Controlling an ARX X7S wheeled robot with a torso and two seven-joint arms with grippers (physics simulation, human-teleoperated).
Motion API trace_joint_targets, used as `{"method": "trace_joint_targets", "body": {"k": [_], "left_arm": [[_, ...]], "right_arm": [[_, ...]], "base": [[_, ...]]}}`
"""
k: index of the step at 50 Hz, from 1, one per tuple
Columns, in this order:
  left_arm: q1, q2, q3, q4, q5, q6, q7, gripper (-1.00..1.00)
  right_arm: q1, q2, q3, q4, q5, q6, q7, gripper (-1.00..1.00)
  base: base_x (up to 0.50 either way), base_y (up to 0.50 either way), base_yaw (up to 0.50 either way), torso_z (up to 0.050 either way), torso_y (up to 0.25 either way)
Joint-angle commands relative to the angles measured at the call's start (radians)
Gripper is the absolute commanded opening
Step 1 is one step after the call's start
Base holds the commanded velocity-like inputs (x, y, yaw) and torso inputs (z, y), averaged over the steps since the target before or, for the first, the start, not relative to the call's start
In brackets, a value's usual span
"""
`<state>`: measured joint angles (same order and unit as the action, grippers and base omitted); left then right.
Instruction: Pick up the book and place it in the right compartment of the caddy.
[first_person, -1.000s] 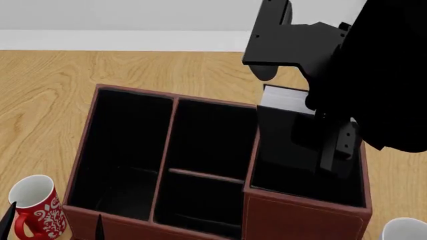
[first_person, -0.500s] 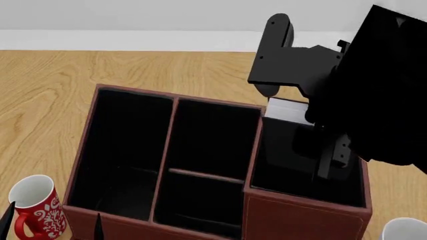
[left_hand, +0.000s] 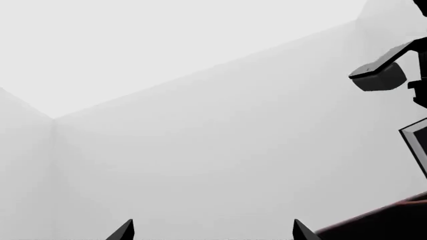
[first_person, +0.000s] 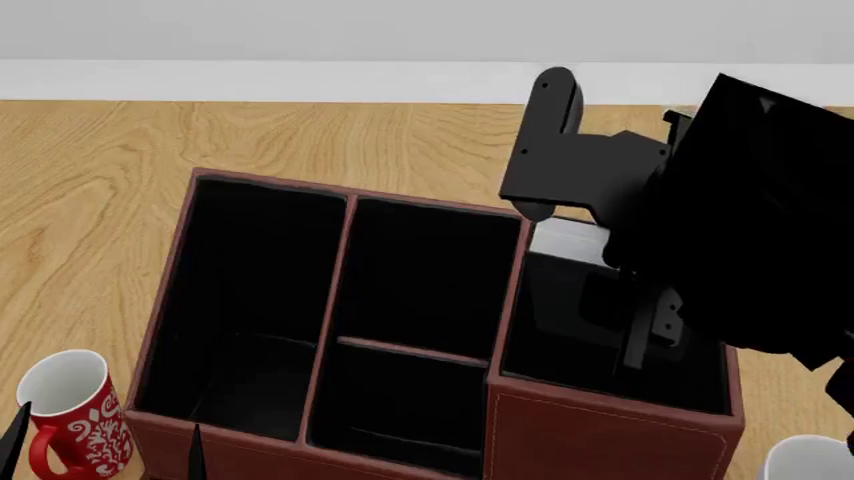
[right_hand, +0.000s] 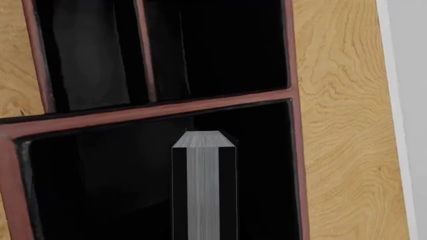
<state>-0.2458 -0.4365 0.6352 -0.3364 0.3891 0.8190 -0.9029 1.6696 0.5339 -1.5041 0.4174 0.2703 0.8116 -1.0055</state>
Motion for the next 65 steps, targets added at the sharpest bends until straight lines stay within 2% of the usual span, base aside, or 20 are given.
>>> {"method": "trace_joint_targets", "body": {"k": [1,9,10,37,65], "left_arm": [[0.001,-0.002,0.003,0.005,-0.003,-0.011,0.002,1.0],[0.003,-0.003,0.002,0.011,0.001,-0.023,0.0,1.0],[0.004,-0.003,0.001,0.013,0.002,-0.025,-0.001,1.0],[0.001,-0.005,0.005,0.012,0.01,-0.024,-0.015,1.0],[-0.009,-0.008,0.016,0.0,0.018,0.001,-0.033,1.0]], "right_arm": [[-0.032,-0.022,0.01,0.082,-0.04,-0.086,0.045,-1.0],[-0.053,-0.056,0.013,0.174,-0.053,-0.142,0.067,-1.0],[-0.054,-0.06,0.014,0.183,-0.053,-0.147,0.069,1.0],[-0.037,-0.066,0.013,0.163,-0.053,-0.124,0.058,1.0],[0.075,0.148,0.085,-0.289,0.028,0.107,0.051,1.0]], "base": [[0.0,0.0,0.0,0.0,0.0],[0.0,0.0,0.0,0.0,0.001],[0.0,0.0,0.0,0.0,0.01],[0.0,0.0,0.0,0.0,0.0],[0.0,0.0,0.0,0.0,0.0]]}}
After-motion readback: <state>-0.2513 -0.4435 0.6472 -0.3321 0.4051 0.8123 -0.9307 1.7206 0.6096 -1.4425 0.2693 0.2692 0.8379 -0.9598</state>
